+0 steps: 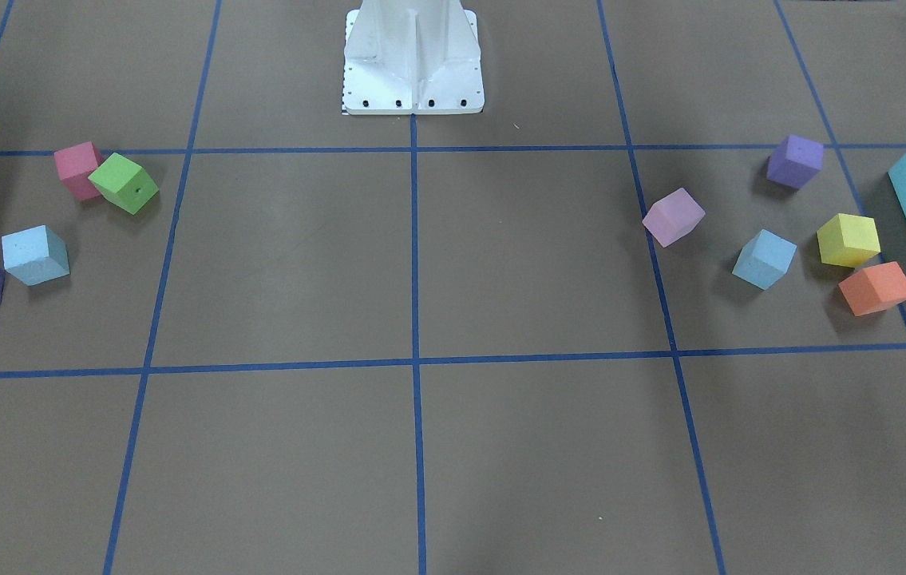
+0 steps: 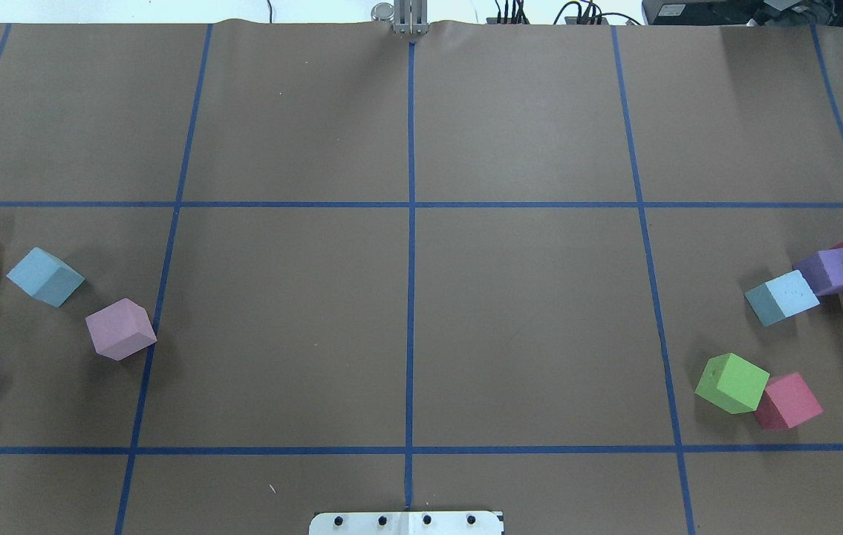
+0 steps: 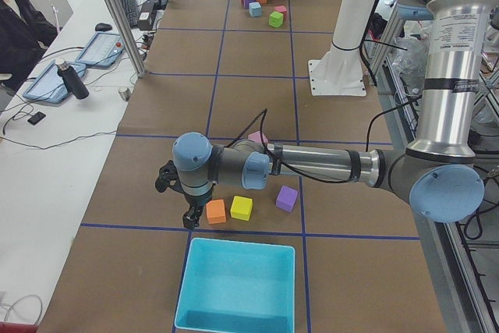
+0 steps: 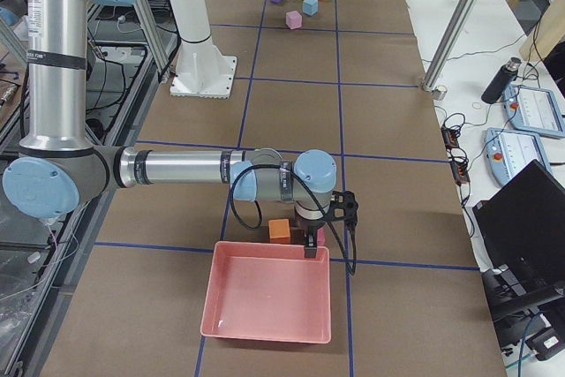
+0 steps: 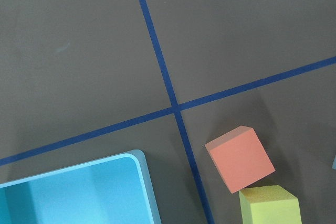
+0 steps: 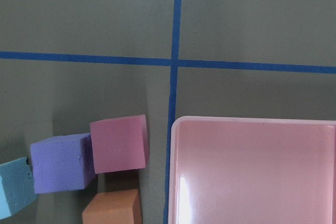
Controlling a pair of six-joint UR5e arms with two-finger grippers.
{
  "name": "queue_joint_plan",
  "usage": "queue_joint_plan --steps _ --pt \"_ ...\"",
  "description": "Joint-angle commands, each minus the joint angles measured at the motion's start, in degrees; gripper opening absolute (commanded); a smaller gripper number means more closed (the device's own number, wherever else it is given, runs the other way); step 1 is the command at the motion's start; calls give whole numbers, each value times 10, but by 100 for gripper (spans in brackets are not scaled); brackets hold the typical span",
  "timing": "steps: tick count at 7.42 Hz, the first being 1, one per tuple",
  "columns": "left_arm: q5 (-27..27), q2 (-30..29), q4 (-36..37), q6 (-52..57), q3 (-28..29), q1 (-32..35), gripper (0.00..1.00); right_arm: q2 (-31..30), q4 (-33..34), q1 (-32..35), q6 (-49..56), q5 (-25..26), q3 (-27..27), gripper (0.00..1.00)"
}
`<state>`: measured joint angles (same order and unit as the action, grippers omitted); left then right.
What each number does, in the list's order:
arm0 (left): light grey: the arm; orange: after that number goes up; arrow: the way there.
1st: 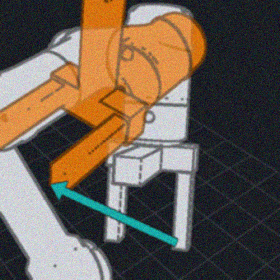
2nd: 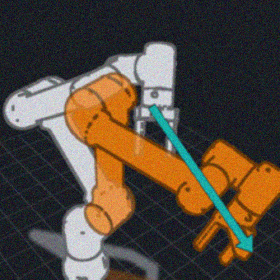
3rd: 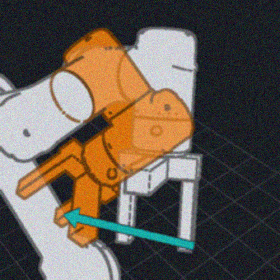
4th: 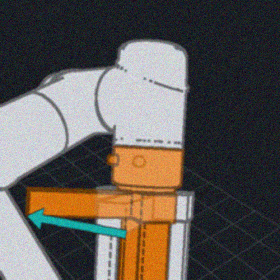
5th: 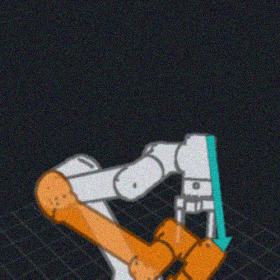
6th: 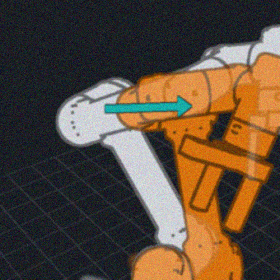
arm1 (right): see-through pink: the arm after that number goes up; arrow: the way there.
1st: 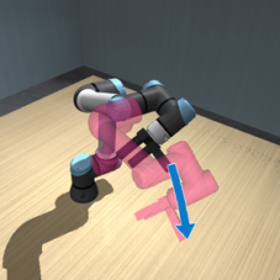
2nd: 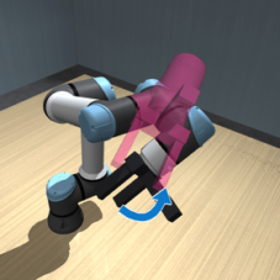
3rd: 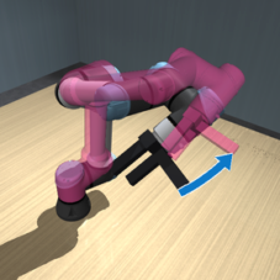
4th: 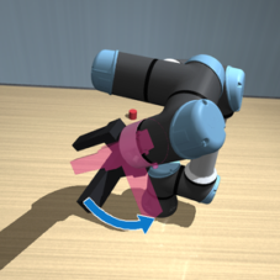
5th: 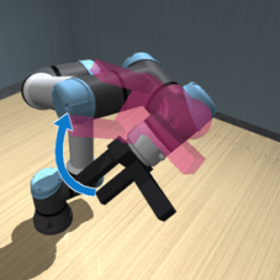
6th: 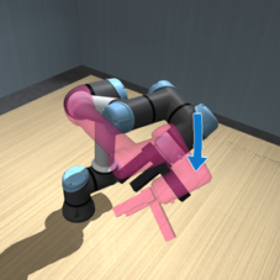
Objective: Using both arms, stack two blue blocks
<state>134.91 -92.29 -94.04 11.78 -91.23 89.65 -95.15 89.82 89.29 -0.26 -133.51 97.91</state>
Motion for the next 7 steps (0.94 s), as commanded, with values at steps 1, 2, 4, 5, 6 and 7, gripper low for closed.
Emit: queue_joint_plan --steps 1,2,4,5,6,7 --pt "0 0 0 1 -1 0 98 1 0 0 0 0 1 100" --pt "0 -1 0 0 -5 0 98 1 0 -1 0 0 1 100" --pt "-1 -1 0 4 -16 0 98 1 0 -1 3 -3 15 100" --pt "-2 -1 1 4 -18 0 98 2 -31 -2 8 -3 19 100" --pt "-3 -1 1 2 -20 0 98 1 -77 -10 4 -5 18 100" --pt "-3 -1 1 1 -19 0 98 2 -89 -27 3 -12 23 100"
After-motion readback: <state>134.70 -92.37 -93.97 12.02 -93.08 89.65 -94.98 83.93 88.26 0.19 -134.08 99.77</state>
